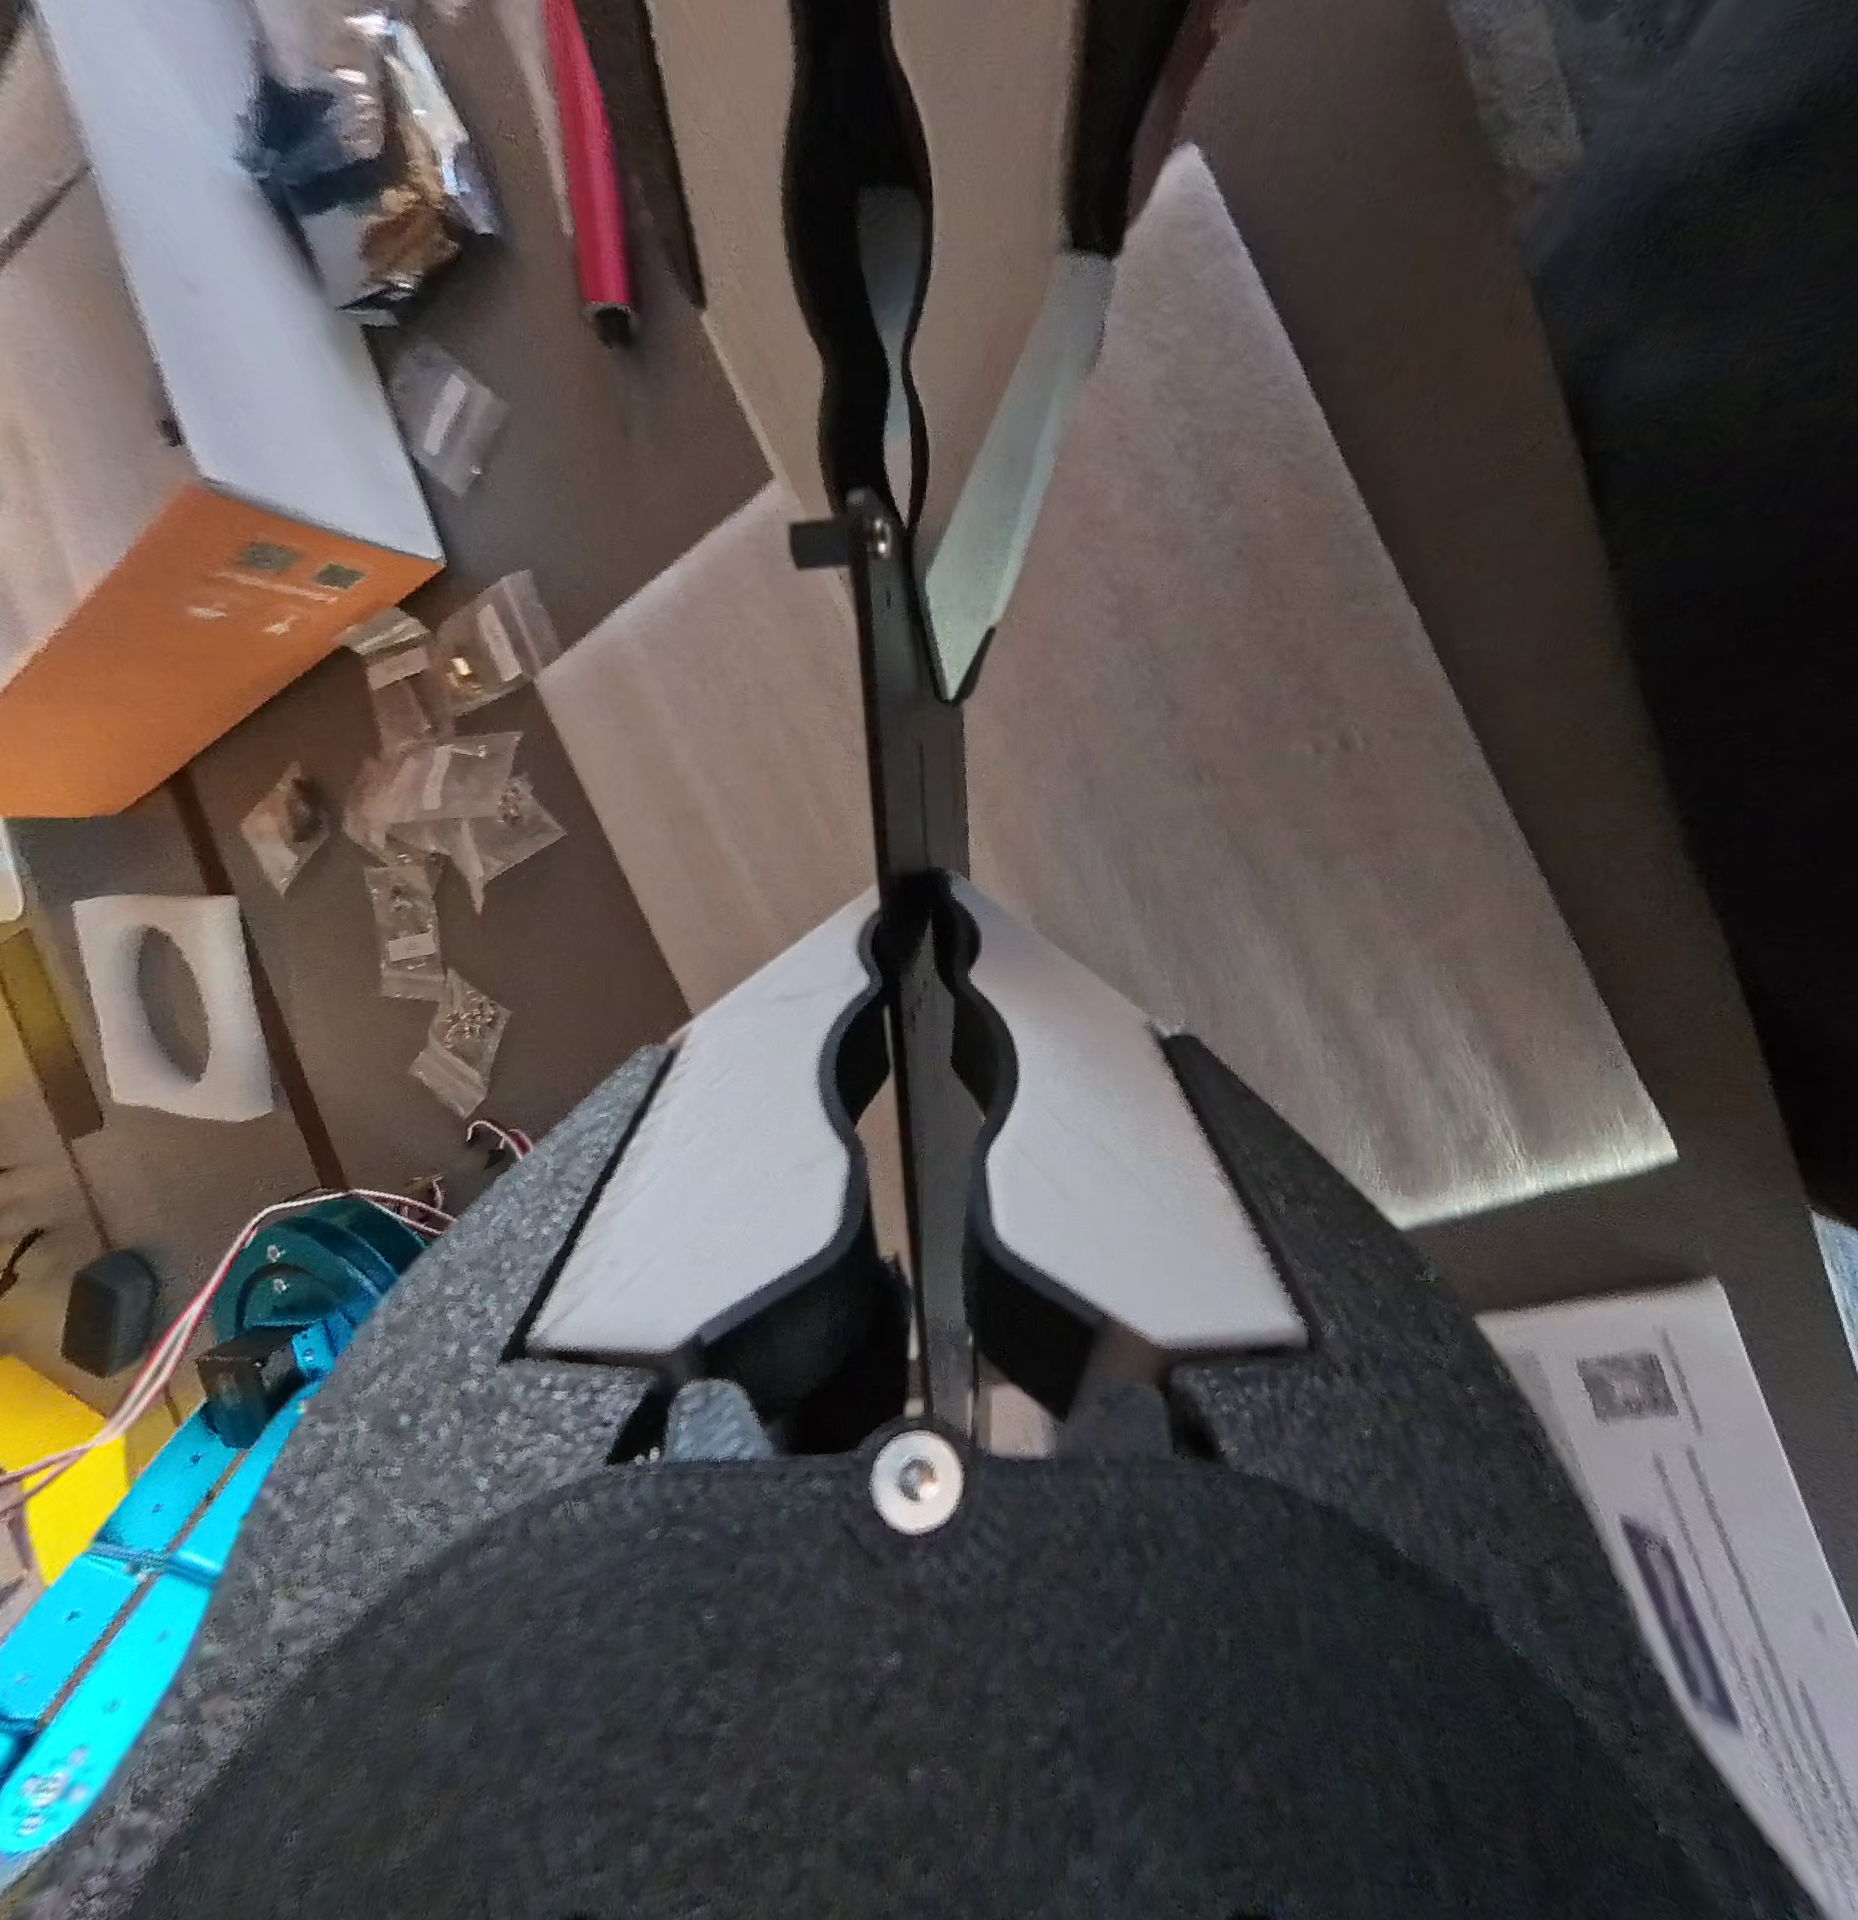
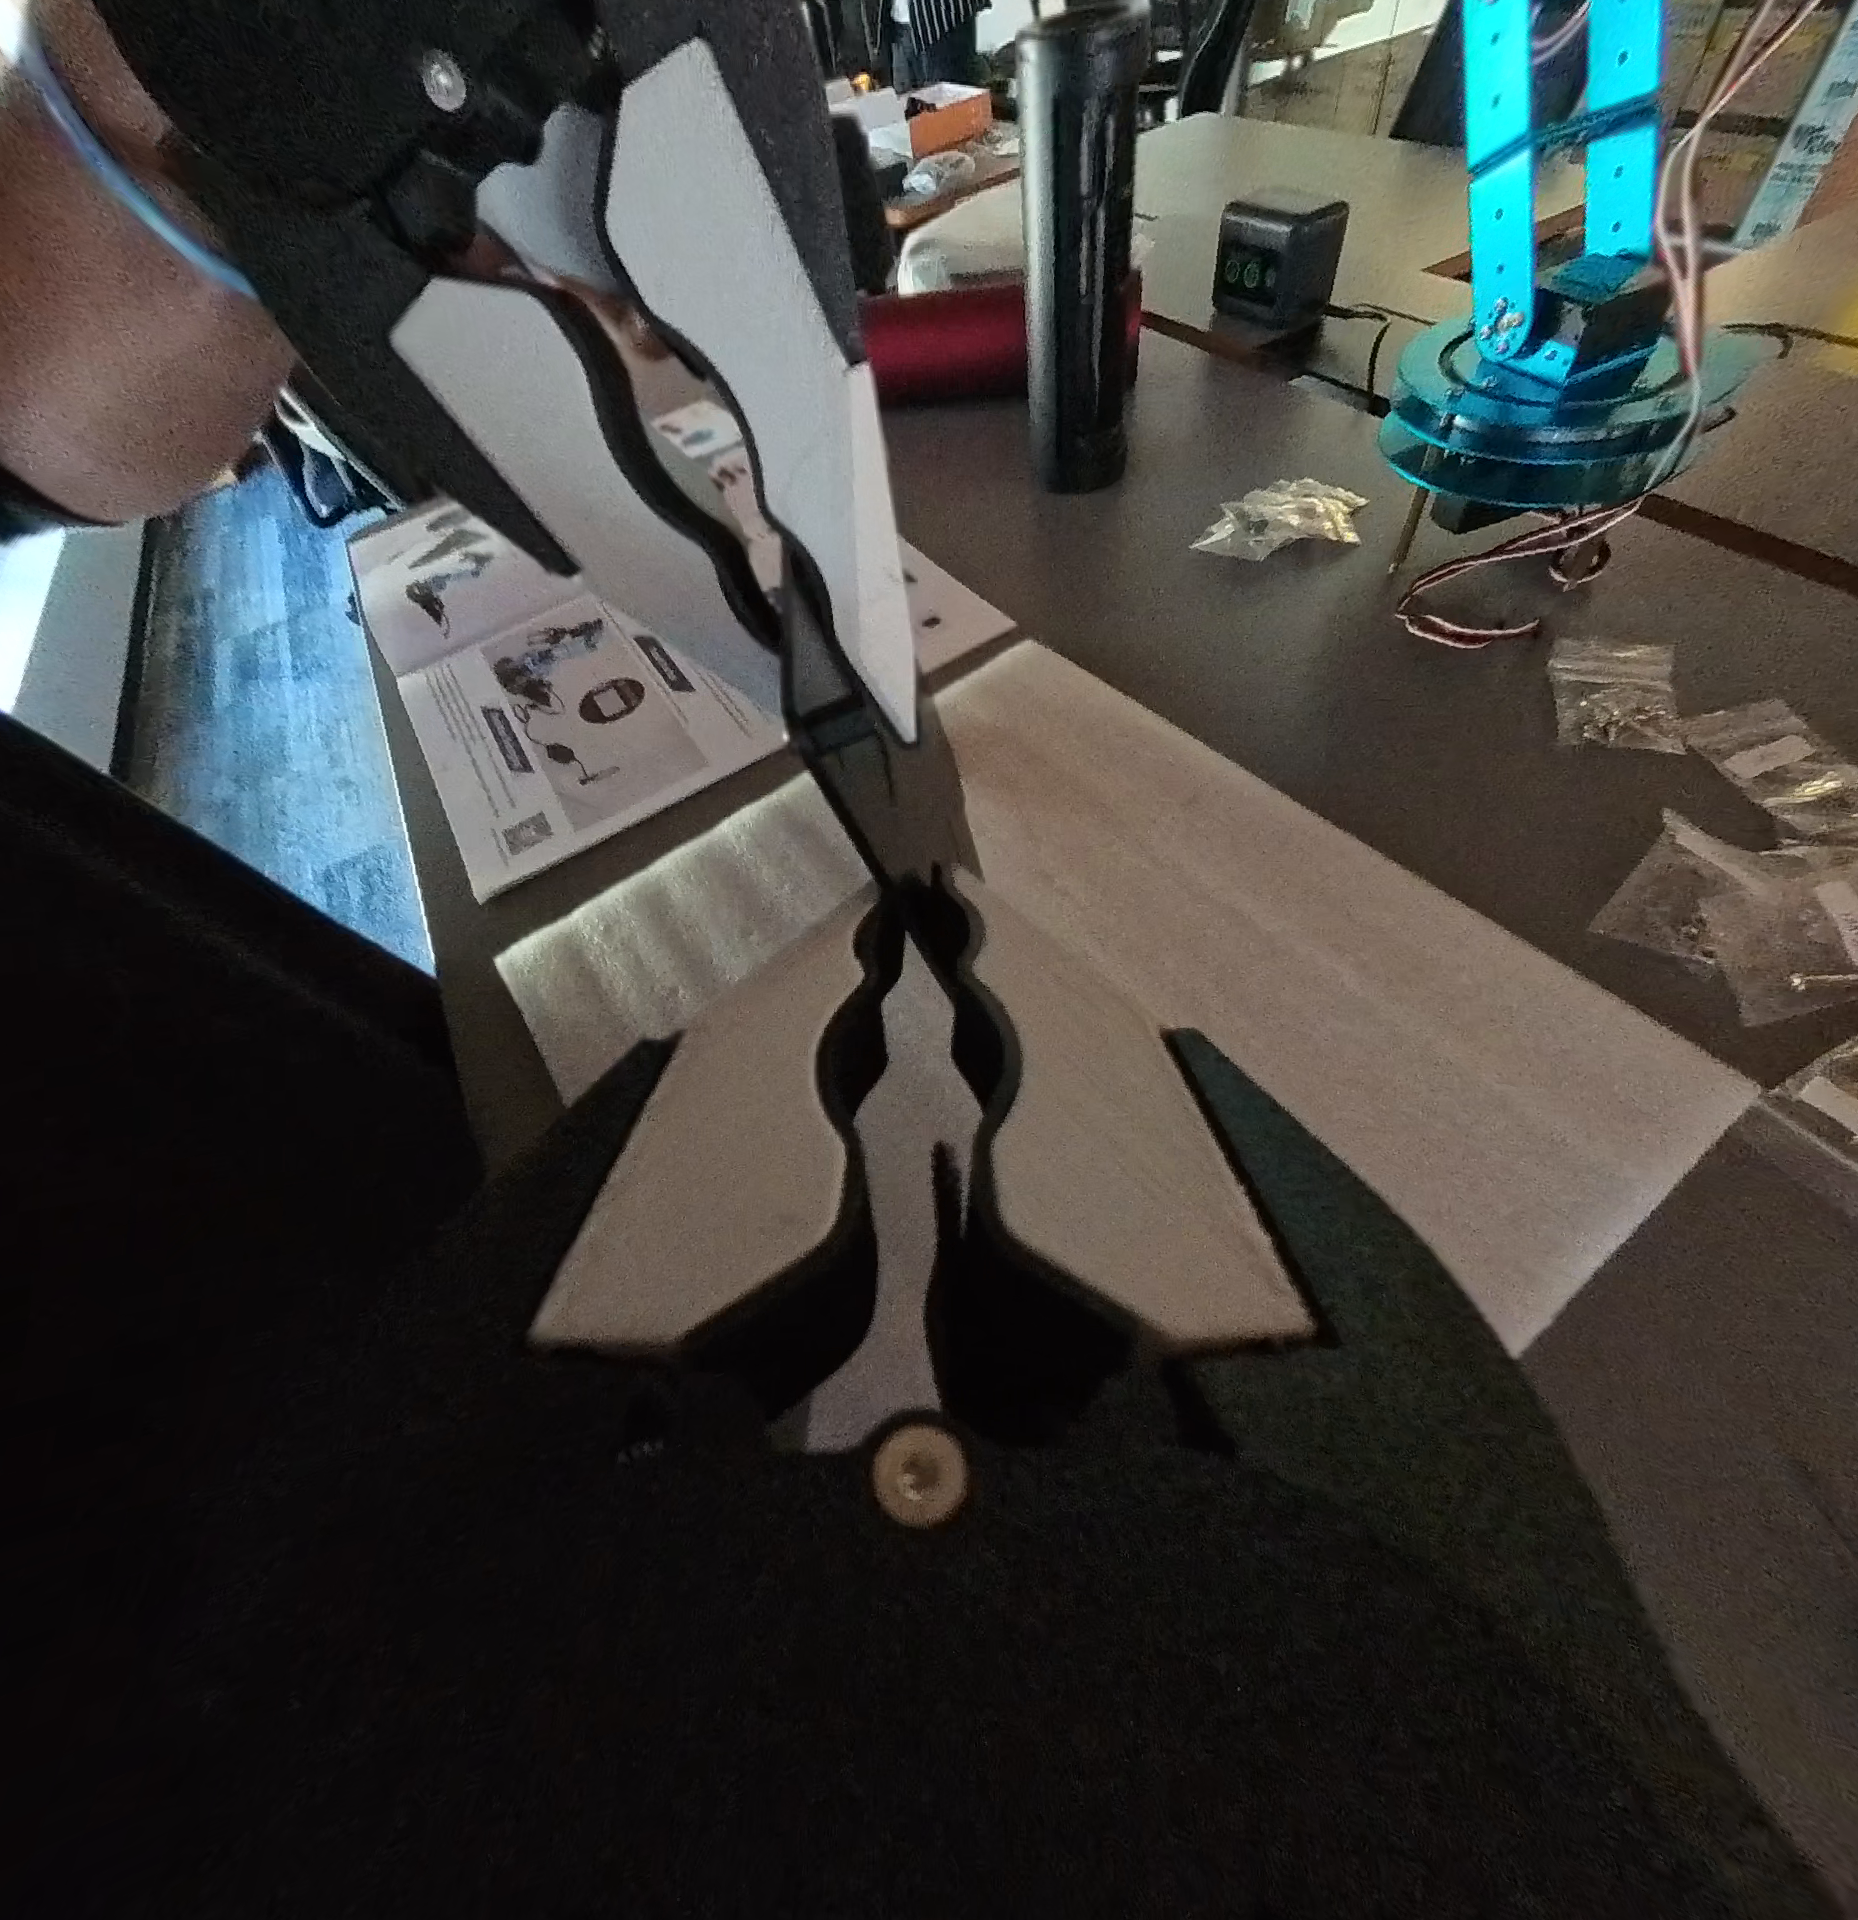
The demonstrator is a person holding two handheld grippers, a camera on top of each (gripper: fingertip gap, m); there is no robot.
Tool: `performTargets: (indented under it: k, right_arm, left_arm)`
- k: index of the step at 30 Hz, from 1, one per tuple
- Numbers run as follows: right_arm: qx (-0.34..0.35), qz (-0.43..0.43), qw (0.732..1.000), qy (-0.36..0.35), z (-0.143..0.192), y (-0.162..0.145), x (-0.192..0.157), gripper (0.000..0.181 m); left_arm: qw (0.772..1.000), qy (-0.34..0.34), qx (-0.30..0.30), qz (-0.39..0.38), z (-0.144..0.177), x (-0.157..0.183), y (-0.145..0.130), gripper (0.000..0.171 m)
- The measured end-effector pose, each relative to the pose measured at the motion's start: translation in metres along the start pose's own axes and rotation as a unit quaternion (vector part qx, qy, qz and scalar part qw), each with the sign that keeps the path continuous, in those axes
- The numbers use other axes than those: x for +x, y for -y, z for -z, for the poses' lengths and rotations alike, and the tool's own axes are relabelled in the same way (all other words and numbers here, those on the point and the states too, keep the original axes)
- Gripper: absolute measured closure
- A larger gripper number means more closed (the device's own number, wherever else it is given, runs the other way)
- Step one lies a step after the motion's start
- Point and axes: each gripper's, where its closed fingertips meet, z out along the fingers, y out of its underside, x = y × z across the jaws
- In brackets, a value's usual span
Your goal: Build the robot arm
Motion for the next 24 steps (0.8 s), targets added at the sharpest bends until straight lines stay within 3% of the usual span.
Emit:
performTargets:
  k: [5,7,15,21,24]
  right_arm:
    - [0.047,-0.039,0.998,0.016,0.000,0.022,-0.023,0.177]
    - [0.058,-0.036,0.998,0.006,0.006,0.026,-0.027,0.177]
    - [0.108,-0.102,0.986,-0.080,0.028,-0.002,-0.013,0.177]
    - [0.100,-0.133,0.980,-0.110,0.036,-0.033,-0.002,0.177]
    - [0.080,-0.153,0.977,-0.128,0.042,-0.056,0.003,0.179]
  left_arm:
    - [0.987,-0.081,-0.098,-0.101,0.026,0.007,-0.004,0.171]
    - [0.980,-0.106,-0.110,-0.128,0.032,0.008,0.001,0.169]
    - [0.957,-0.164,-0.130,-0.200,0.001,0.001,0.023,0.170]
    - [0.968,-0.143,-0.106,-0.174,-0.028,0.005,0.036,0.168]
    - [0.988,-0.060,-0.067,-0.124,-0.047,0.004,0.047,0.156]
